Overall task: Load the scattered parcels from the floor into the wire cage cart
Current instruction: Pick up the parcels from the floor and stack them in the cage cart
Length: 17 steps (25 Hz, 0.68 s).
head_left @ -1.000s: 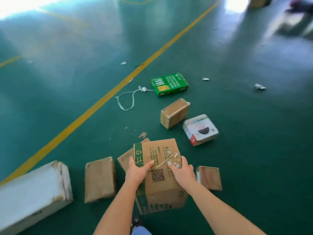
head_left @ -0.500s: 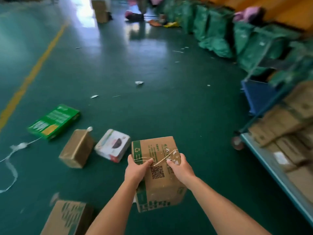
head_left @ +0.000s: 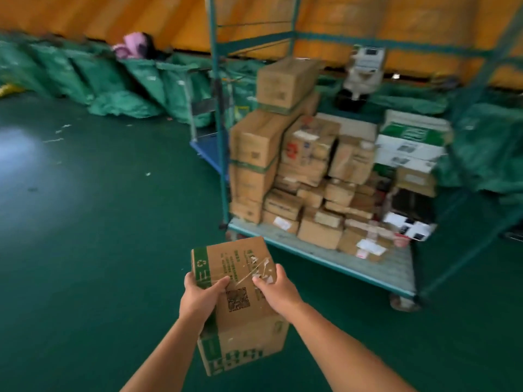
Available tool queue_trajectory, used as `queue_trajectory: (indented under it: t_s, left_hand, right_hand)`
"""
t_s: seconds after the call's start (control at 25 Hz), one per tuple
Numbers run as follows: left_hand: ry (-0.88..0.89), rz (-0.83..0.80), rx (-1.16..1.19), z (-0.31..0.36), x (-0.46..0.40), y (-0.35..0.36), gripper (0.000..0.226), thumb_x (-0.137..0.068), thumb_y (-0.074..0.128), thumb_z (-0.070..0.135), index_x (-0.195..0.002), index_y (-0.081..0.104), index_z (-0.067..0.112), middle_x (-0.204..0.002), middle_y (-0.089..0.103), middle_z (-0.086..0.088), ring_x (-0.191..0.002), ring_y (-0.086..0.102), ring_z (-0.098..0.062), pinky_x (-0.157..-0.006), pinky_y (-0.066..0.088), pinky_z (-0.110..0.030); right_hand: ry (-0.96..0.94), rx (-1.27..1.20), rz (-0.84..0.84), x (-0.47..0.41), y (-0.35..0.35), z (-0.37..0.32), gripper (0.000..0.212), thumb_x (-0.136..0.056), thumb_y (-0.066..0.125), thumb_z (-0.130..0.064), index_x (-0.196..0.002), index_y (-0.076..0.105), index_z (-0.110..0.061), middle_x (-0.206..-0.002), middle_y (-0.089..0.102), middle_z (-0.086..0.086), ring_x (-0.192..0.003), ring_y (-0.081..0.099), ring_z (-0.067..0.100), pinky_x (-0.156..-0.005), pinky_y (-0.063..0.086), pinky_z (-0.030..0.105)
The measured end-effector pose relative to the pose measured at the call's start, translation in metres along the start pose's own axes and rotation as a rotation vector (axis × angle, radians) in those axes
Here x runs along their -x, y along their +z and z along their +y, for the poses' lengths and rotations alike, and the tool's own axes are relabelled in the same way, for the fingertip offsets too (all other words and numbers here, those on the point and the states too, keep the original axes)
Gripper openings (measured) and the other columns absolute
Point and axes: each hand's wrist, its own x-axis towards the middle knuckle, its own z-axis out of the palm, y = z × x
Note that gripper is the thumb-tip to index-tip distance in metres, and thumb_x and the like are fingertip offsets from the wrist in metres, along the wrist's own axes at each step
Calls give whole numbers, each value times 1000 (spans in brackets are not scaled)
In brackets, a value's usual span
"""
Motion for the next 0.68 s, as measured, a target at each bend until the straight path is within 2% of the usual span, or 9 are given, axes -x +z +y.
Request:
queue_trajectory:
  t_s: [0.08,0.16,0.32,0.44,0.52,0.68]
  left_hand:
    - [29,-60,-58,39,-27,64,52,-79,77,36,-113,38,27,-91,62,3,-80,64,-20,-78,55,-41]
    - [64,-110,-81,73,-49,120,53,-78,76,38,-115,39,27,-94,62,2,-84,64,-21,-82,55,-42]
    - [63,-213,-110,134,-95,215,66,-76,78,39,-127,39,27,-109,62,-1,-96,62,-24,-90,52,-42]
    - [120,-288,-140,178,-131,274,67,-77,78,37,-130,38,23,-112,61,-1,-91,58,-20,-83,50,-36]
    - [177,-371,-202,207,-157,315,67,-76,78,38,-129,39,22,-115,62,-1,-91,59,-20,-79,49,-35]
    - [224,-490,-305,255,-194,384,74,-75,78,40,-133,35,23,-120,61,-2,-107,60,-26,-86,49,-38]
  right_hand:
    - [30,-51,59,-40,-59,1,77,-84,54,-63,-147,24,-31,-134,55,-7,-112,59,19,-95,50,39]
    - [49,-70,108,-76,-112,-2,76,-87,53,-61,-149,21,-29,-139,51,-5,-117,57,20,-96,48,35]
    - [110,-104,213,-135,-199,-4,84,-87,54,-61,-153,11,-29,-151,38,0,-131,45,26,-105,41,42]
    - [114,-183,298,-169,-247,-11,88,-89,56,-55,-154,5,-26,-156,28,2,-137,38,28,-109,37,42]
    - [134,-255,376,-191,-275,-15,88,-89,58,-53,-154,6,-24,-155,30,3,-135,40,28,-109,37,42]
    - [182,-327,522,-227,-320,-24,74,-89,61,-47,-148,24,-22,-138,50,1,-120,53,25,-100,44,38]
